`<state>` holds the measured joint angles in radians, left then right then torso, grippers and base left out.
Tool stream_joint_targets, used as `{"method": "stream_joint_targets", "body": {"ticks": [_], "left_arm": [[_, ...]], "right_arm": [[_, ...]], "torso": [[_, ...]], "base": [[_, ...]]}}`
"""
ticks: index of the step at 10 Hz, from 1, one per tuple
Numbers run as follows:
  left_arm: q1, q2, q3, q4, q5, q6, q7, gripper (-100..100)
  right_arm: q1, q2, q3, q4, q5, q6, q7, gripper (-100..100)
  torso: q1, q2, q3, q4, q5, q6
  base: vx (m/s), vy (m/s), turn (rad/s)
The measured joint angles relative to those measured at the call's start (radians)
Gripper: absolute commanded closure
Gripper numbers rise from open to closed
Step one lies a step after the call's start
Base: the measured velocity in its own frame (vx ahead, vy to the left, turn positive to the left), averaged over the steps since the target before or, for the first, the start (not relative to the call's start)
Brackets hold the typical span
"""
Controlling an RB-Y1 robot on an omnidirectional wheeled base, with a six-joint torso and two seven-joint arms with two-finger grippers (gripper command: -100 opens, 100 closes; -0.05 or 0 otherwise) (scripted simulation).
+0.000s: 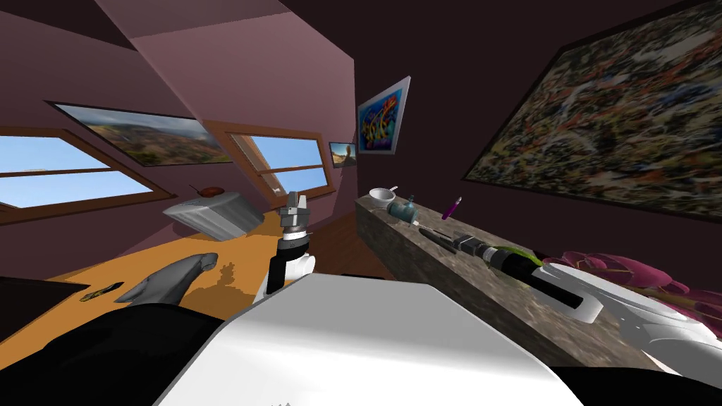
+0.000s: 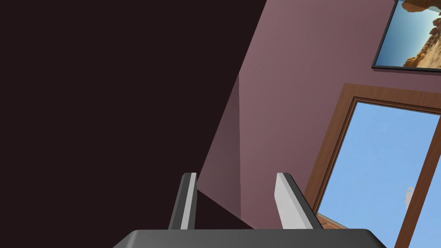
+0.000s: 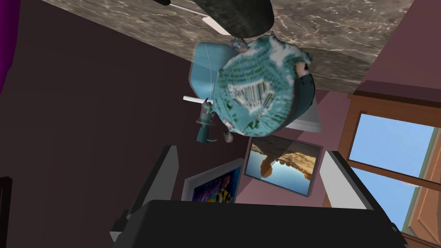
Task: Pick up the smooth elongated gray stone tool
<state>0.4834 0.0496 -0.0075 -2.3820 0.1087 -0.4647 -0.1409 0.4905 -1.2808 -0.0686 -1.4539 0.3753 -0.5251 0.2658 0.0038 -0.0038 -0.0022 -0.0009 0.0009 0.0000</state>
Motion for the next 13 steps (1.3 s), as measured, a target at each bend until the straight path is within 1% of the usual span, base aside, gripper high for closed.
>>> {"method": "stream_joint_targets", "body": {"ticks": [1,2,3,4,5,6,7,8,9,10,11,12,13], "left_arm": [[0.000,0.000,0.000,0.000,0.000,0.000,0.000,0],[0.000,0.000,0.000,0.000,0.000,0.000,0.000,0],[0.000,0.000,0.000,0.000,0.000,0.000,0.000,0],[0.000,0.000,0.000,0.000,0.000,0.000,0.000,0],[0.000,0.000,0.000,0.000,0.000,0.000,0.000,0],[0.000,0.000,0.000,0.000,0.000,0.000,0.000,0],[0.000,0.000,0.000,0.000,0.000,0.000,0.000,0],[0.000,0.000,0.000,0.000,0.000,0.000,0.000,0],[0.000,0.000,0.000,0.000,0.000,0.000,0.000,0],[0.000,0.000,0.000,0.000,0.000,0.000,0.000,0],[0.000,0.000,0.000,0.000,0.000,0.000,0.000,0],[0.000,0.000,0.000,0.000,0.000,0.000,0.000,0],[0.000,0.000,0.000,0.000,0.000,0.000,0.000,0]], "right_arm": [[0.016,-0.031,0.005,0.035,0.011,-0.015,0.005,-100],[0.022,-0.050,0.012,0.051,0.019,-0.021,0.009,-100],[0.036,-0.080,0.027,0.070,0.033,-0.019,0.012,-100],[0.042,-0.097,0.036,0.083,0.041,-0.018,0.014,-100],[0.042,-0.127,0.062,0.106,0.057,-0.019,0.013,-100],[0.046,-0.142,0.073,0.124,0.065,-0.023,0.015,-100],[0.041,-0.168,0.105,0.150,0.083,-0.023,0.015,-100],[0.049,-0.187,0.137,0.191,0.105,-0.037,0.023,-100],[0.085,-0.210,0.129,0.196,0.107,-0.042,0.029,-100],[0.051,-0.235,0.180,0.245,0.131,-0.054,0.020,-100],[0.074,-0.254,0.181,0.248,0.133,-0.057,0.017,-100],[0.077,-0.273,0.202,0.283,0.147,-0.073,0.019,-100],[0.115,-0.291,0.195,0.273,0.144,-0.071,0.021,-100]], "torso": [[0.001,0.000,0.000,0.000,0.000,0.000],[0.001,0.000,0.000,0.000,0.000,0.000],[0.002,-0.001,0.000,0.000,0.000,0.000],[0.001,-0.001,0.000,0.000,0.000,0.000],[0.001,-0.003,-0.002,-0.001,0.000,-0.001],[0.000,-0.002,-0.001,0.000,0.000,0.000],[0.001,-0.002,-0.001,0.000,0.000,0.000],[0.003,-0.004,-0.002,-0.001,0.000,0.000],[0.002,-0.003,-0.002,-0.001,0.001,0.000],[0.001,-0.003,-0.002,-0.001,0.000,-0.001],[0.000,-0.002,-0.001,0.000,0.000,0.000],[-0.001,-0.002,-0.001,0.000,0.000,0.000],[-0.001,-0.001,-0.001,0.000,0.000,0.000]], "base": [[0.056,0.063,0.035],[0.075,0.090,0.082],[0.075,0.063,0.041],[0.109,0.071,0.111],[0.084,0.054,0.060],[0.086,0.070,0.095],[0.133,0.108,0.156],[0.103,0.065,0.043],[0.110,0.062,0.095],[0.086,0.044,0.053],[0.097,0.037,0.091],[0.080,0.031,0.049],[0.087,0.048,0.107]]}}
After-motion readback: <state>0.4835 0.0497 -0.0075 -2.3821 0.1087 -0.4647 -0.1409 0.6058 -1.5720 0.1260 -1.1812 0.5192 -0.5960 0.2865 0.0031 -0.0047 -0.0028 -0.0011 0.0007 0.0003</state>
